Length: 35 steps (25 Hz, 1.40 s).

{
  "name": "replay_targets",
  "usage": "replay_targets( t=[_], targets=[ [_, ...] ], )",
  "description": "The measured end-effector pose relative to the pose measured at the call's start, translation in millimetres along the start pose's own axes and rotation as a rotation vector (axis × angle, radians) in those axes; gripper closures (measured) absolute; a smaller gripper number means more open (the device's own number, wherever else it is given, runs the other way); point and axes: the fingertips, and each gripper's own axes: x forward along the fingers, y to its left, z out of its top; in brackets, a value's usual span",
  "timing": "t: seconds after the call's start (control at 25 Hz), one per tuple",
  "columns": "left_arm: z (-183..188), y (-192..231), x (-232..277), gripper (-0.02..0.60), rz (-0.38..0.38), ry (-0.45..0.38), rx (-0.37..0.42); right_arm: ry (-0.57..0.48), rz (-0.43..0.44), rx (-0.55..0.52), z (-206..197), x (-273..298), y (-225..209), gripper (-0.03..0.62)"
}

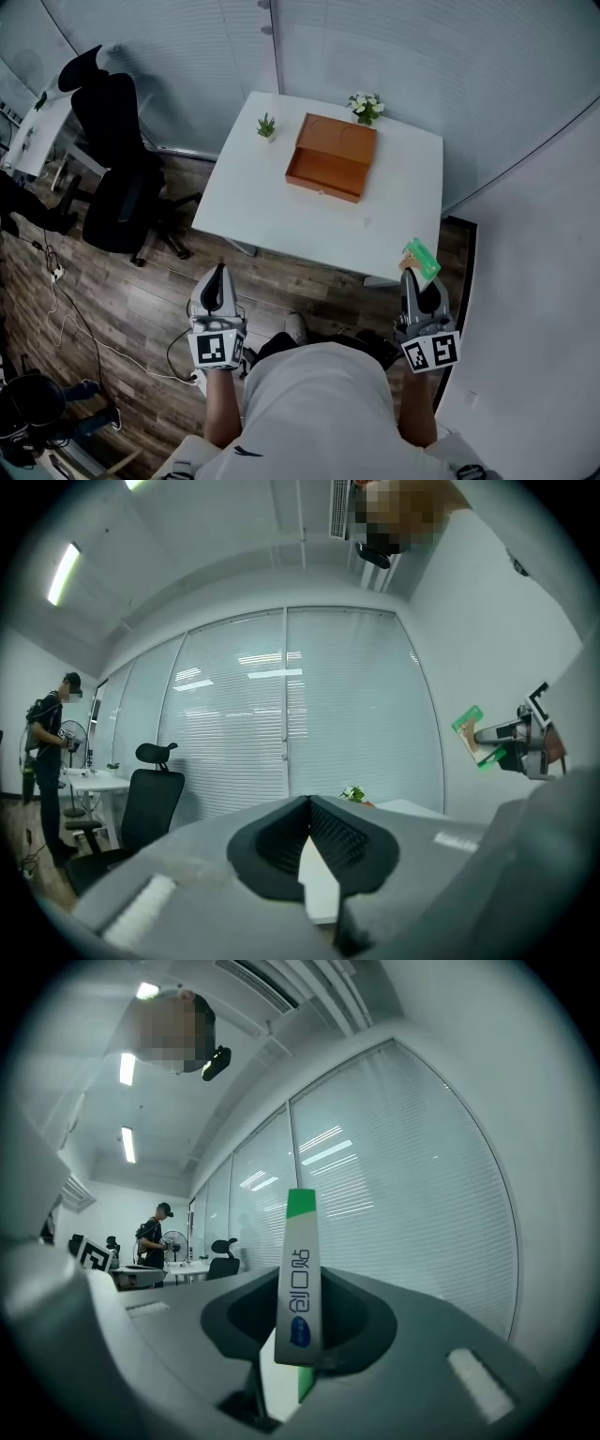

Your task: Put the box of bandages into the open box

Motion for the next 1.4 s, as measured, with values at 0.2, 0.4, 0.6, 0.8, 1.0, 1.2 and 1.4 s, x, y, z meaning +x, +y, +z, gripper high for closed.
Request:
replay_targets(
  t=[0.2,0.4,0.6,0.8,1.0,1.2,1.4],
  targets=[
    [-1,26,23,0.575,-0.029,0.015,-0.003,0.002,-0.022,-0.022,7,27,5,0.502],
    [-11,34,55,0.575,-0.03,0.038,-0.001,0.018,-0.026,-0.03,2,58,-13,0.502],
    [-12,36,90,0.575,0.006,0.041,-0.007,0.007,-0.005,-0.003,2,96,-39,0.503],
    [-11,33,120,0.575,0.069,0.051,0.022,-0.007,0.033,0.014,6,135,-76,0.503],
    [-6,38,137,0.575,0.131,0.04,0.021,-0.014,0.068,0.012,12,166,-99,0.503],
    [-4,41,152,0.575,0.136,0.041,0.035,-0.014,0.072,0.002,12,185,-107,0.503],
    [-2,51,159,0.575,0.133,0.038,0.034,0.002,0.087,-0.043,6,201,-100,0.503]
  ],
)
